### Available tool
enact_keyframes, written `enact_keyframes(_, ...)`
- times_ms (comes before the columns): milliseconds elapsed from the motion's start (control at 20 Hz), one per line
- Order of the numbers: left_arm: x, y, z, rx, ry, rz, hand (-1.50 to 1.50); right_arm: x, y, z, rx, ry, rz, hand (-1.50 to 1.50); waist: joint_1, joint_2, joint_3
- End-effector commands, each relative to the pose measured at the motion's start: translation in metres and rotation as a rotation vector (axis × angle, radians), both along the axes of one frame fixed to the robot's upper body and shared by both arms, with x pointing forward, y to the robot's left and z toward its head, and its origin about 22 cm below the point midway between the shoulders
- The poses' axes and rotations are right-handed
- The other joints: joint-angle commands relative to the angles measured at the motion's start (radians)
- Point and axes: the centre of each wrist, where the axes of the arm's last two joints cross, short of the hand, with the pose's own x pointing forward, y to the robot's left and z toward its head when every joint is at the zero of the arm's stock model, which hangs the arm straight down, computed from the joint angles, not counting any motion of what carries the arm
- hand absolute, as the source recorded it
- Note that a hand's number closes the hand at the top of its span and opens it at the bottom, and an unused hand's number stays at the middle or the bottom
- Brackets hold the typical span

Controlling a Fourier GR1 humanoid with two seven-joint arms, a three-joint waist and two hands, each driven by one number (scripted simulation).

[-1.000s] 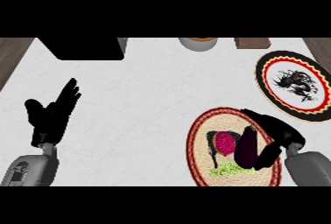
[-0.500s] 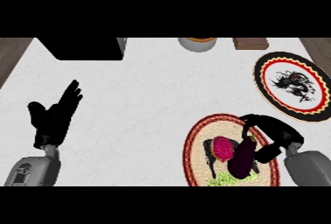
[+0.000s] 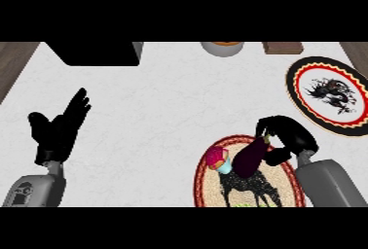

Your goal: Pick the eggplant from the placemat and place it in the plate

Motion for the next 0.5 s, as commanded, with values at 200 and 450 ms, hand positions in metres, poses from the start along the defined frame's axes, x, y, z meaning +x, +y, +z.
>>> enact_keyframes(200,0.01,-0.013,0.001,0.016,-0.02,-0.044,0.0,0.073,0.084,0.06,-0.06,-0.383,-0.312,1.5,0.049,0.018,0.005)
enact_keyframes(450,0.011,-0.008,0.002,-0.014,-0.014,-0.029,0.0,0.093,0.075,0.106,-0.13,-0.736,-0.479,1.5,0.033,0.014,0.004)
